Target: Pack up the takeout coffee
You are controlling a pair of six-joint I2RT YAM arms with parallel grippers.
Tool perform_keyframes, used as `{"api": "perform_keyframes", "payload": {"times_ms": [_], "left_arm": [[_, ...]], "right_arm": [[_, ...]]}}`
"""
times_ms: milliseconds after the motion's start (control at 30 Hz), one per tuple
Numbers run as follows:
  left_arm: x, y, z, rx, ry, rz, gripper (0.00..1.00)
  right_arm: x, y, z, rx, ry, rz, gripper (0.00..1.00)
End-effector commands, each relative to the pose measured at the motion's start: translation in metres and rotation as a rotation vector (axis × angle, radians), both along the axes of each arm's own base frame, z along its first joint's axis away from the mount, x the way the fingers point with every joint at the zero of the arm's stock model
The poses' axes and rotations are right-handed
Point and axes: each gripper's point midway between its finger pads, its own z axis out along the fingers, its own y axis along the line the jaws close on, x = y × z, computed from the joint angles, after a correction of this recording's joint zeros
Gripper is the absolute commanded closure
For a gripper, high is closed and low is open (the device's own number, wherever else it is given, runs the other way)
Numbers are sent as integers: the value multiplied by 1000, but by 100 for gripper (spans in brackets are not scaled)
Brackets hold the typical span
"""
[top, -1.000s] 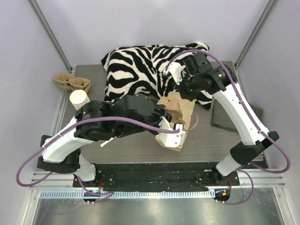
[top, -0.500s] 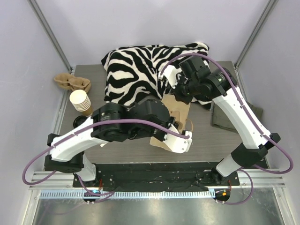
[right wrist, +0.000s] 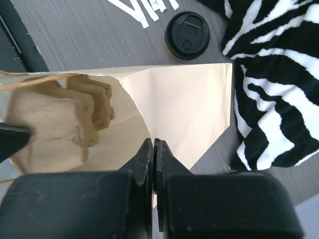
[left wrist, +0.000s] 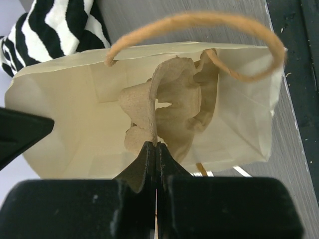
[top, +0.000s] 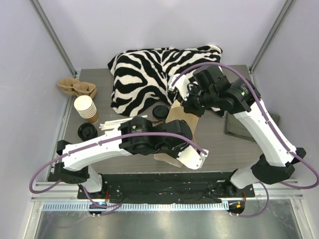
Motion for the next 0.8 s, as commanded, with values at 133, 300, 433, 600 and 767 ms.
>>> {"api": "perform_keyframes", "payload": {"times_ms": [133, 300, 433, 600, 767], "left_arm": [[16, -14, 24, -130, -61, 43, 100], [12, -11, 10, -86, -28, 27, 100], [3, -6, -9, -52, 37, 15, 100], [4, -6, -19, -38, 124, 33, 100], [16, -5, -33, -26, 153, 65, 100]], "right_arm": [[-23, 7, 6, 63, 40, 63, 99], [-29, 12, 9, 94, 70, 83, 99], [-35, 15, 6, 103, 99, 107, 99], [-42, 19, 4, 119, 134, 139, 99], [-43, 24, -1, 117, 157, 155, 99]]}}
